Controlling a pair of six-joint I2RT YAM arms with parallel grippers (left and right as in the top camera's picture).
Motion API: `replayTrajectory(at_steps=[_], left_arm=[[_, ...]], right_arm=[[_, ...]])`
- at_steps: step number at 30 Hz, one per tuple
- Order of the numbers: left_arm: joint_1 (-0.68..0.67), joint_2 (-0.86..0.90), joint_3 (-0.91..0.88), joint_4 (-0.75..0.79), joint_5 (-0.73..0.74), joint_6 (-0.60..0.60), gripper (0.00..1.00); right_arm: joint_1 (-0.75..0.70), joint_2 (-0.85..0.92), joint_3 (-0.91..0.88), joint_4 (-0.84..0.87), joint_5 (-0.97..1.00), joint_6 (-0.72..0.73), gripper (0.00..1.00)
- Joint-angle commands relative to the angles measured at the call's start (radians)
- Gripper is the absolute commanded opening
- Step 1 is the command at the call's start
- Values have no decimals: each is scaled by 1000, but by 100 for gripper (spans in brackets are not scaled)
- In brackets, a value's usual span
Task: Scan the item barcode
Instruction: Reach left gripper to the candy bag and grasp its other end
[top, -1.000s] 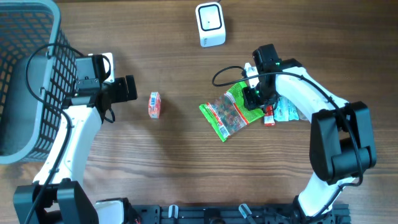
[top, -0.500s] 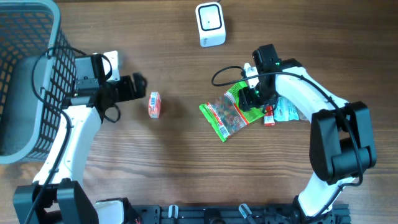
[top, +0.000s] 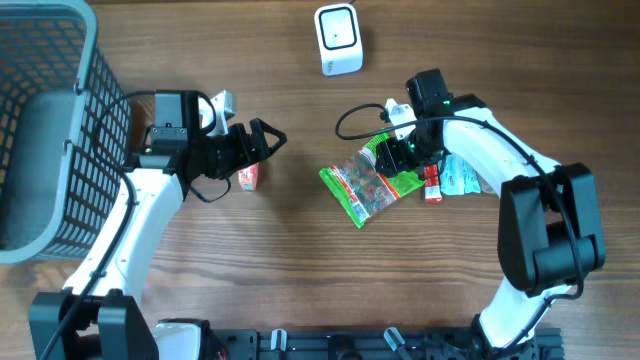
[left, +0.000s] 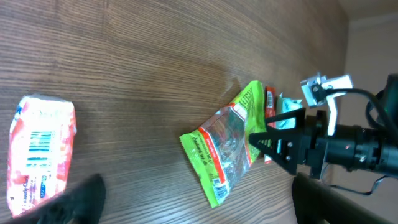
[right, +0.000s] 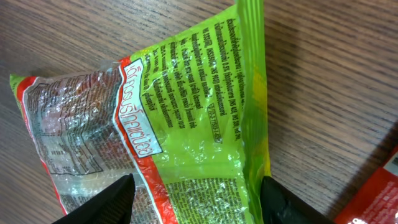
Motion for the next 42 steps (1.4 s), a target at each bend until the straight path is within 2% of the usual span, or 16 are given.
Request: replayTrajectory(at_steps=[1,2,3,6,8,12,15,23,31,35,38,42], left_arm=[[-53,-12,11,1,8,-34,24],[-86,-12,11,-5,-24,-40,12],[-114,-11,11,-13,-71,-56,4],[-248,5,11,-27,-301,-154,4],[-323,32,11,0,-366,-204,4],[-421,118,11,101,-384,-231,4],[-433,192,11,145,-384,-288,4],[-470,331,11,225,-364,-296,4],[-487,375,11,226,-356,-296,4],[-457,322,71,159,-286,-295,4],[-447,290,105,114,-285,-294,4],[-465,312,94,109,-291,-291,4]], right_arm=[[2,-10,-22,1,-31,49,64],[2,-10,-29,4,-37,63,64],[2,-10,-35,6,-47,68,65],[2,-10,-57,15,-61,68,65],[2,-9,-71,22,-61,68,65],[2,-9,-82,23,-65,68,65],[2,-9,-82,26,-102,68,65],[2,-9,-82,24,-110,69,69],[2,-9,-82,21,-151,68,69],[2,-10,-76,19,-154,68,62],[2,-35,-58,7,-163,64,63],[2,-115,-38,-9,-161,44,68]])
